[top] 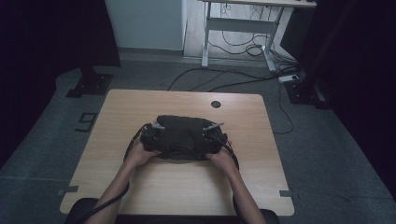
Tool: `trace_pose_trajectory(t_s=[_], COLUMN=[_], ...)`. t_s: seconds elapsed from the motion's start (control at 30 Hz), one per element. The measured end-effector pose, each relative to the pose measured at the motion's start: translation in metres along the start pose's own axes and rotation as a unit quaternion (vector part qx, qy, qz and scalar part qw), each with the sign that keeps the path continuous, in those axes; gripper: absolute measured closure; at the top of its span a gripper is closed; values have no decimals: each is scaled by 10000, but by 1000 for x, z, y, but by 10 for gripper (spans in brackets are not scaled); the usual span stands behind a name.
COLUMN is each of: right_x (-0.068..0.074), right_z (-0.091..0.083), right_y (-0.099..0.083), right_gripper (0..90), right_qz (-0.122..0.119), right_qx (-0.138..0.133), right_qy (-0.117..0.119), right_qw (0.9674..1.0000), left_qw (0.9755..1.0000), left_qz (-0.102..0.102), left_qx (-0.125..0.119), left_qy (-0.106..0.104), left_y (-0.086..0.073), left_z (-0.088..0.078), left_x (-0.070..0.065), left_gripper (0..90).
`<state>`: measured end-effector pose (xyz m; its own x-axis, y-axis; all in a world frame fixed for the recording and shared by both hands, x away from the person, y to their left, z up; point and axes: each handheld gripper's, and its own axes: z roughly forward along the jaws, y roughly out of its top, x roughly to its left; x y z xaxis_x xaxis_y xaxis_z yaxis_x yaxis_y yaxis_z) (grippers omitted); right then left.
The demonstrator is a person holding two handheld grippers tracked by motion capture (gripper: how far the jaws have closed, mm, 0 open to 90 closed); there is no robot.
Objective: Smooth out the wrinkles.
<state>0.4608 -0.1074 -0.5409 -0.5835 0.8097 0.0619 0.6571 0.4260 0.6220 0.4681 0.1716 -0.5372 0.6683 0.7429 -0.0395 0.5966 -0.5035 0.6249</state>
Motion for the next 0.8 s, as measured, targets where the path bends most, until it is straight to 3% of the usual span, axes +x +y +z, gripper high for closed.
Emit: trace_pose_trajectory(t_s=[0.4, 0.8], right_x=[-11, -17], right_z=[8, 10], right_y=[8, 15], right_gripper=[0, 5], right_qz=[47, 14], right_qx=[-172, -110], right_qy=[37, 90], right_qw=[9998, 9999], left_qw=[9999, 9997], left_qz=[-25, -132], left_qx=[-125, -172], left_qy=[-35, -95], left_y=[7, 10], left_z=[7, 7], left_x=[13, 17], left_gripper=[17, 27])
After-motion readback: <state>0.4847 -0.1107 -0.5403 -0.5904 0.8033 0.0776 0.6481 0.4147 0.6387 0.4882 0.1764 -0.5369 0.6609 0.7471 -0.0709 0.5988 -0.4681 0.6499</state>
